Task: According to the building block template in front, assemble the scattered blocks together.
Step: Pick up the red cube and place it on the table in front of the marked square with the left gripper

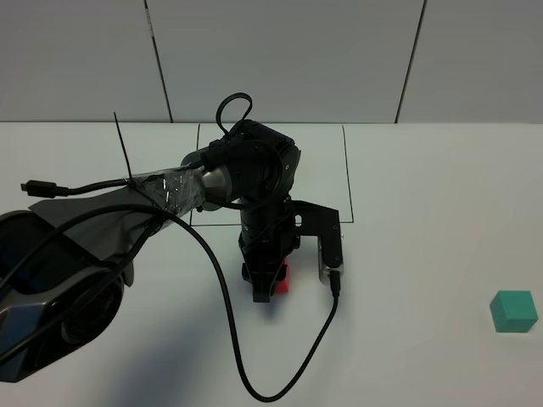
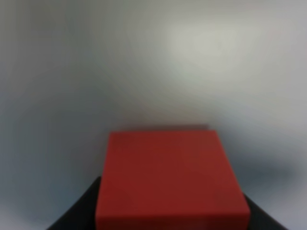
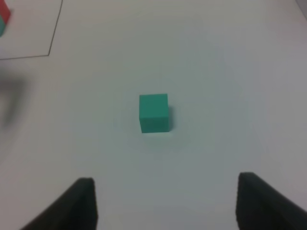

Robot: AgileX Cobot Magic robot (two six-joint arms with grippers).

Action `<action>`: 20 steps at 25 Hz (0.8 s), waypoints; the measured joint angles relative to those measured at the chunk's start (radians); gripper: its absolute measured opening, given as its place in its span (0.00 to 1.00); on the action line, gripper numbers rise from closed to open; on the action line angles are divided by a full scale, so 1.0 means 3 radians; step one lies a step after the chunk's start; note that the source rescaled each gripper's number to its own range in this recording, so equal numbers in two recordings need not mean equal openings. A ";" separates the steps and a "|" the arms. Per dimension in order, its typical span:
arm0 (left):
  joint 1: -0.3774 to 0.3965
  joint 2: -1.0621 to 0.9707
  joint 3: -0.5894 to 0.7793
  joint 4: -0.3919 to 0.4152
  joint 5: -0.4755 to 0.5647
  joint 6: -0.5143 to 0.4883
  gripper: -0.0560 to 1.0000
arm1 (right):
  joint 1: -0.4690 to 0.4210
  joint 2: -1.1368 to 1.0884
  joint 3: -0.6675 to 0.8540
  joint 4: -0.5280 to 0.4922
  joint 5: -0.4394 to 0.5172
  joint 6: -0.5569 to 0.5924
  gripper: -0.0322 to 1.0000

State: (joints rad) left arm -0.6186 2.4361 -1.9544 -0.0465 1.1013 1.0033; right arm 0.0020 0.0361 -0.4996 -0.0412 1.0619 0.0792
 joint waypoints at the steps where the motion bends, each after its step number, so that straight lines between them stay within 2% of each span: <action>1: 0.0000 0.0000 0.0000 0.0000 0.0008 0.0000 0.06 | 0.0000 0.0000 0.0000 0.0000 0.0000 0.0000 0.57; 3: 0.0000 0.0004 0.0000 0.0000 0.0022 0.0000 0.16 | 0.0000 0.0000 0.0000 0.0000 0.0000 0.0000 0.57; 6: 0.0000 0.0004 0.0000 0.0000 0.0049 -0.0002 0.48 | 0.0000 0.0000 0.0000 0.0000 0.0000 0.0000 0.57; 7: 0.0000 0.0004 0.0000 0.0000 0.0053 -0.0002 0.62 | 0.0000 0.0000 0.0000 0.0000 0.0000 0.0000 0.57; 9: 0.0000 0.0004 0.0000 0.0000 0.0053 -0.0002 0.82 | 0.0000 0.0000 0.0000 0.0000 0.0000 0.0000 0.57; 11: 0.0000 0.0004 0.0000 0.0000 0.0053 -0.0002 0.94 | 0.0000 0.0000 0.0000 0.0000 0.0000 0.0000 0.57; 14: 0.0000 0.0004 0.0000 0.0000 0.0063 -0.0009 0.99 | 0.0000 0.0000 0.0000 0.0000 0.0000 0.0000 0.57; 20: 0.0000 -0.0057 0.0000 -0.0013 0.0083 -0.0257 1.00 | 0.0000 0.0000 0.0000 0.0000 0.0000 0.0000 0.57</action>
State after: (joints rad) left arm -0.6186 2.4191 -1.9544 -0.0503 1.1262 0.9261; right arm 0.0020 0.0361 -0.4996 -0.0412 1.0619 0.0792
